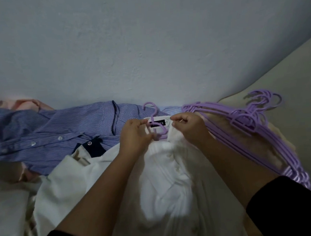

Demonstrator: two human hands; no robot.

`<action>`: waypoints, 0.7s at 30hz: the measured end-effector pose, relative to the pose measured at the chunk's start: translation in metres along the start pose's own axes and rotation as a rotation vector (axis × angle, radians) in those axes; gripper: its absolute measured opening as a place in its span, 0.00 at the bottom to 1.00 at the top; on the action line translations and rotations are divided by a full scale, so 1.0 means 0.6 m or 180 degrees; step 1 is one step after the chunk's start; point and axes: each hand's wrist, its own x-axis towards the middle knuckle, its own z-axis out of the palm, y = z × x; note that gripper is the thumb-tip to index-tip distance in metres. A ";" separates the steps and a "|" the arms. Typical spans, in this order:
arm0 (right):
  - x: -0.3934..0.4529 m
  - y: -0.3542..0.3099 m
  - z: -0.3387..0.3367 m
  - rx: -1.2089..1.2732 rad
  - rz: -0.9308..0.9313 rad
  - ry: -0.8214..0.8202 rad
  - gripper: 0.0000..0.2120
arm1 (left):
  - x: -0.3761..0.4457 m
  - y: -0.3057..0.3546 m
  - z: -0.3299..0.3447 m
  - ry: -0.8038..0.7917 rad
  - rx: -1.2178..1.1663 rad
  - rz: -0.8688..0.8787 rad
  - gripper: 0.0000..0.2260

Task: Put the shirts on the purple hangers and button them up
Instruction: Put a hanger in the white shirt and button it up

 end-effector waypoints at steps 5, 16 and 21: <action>0.025 0.041 0.025 -0.1133 -0.0325 -0.0669 0.19 | 0.001 -0.043 0.022 -0.0125 0.0915 0.0191 0.39; 0.039 0.059 0.035 -0.1559 0.0223 -0.1121 0.28 | 0.010 -0.065 0.002 -0.0386 0.1088 0.0652 0.33; 0.038 0.046 0.022 -0.1226 -0.0153 -0.1012 0.28 | 0.015 -0.059 -0.015 -0.0352 0.0716 0.0579 0.32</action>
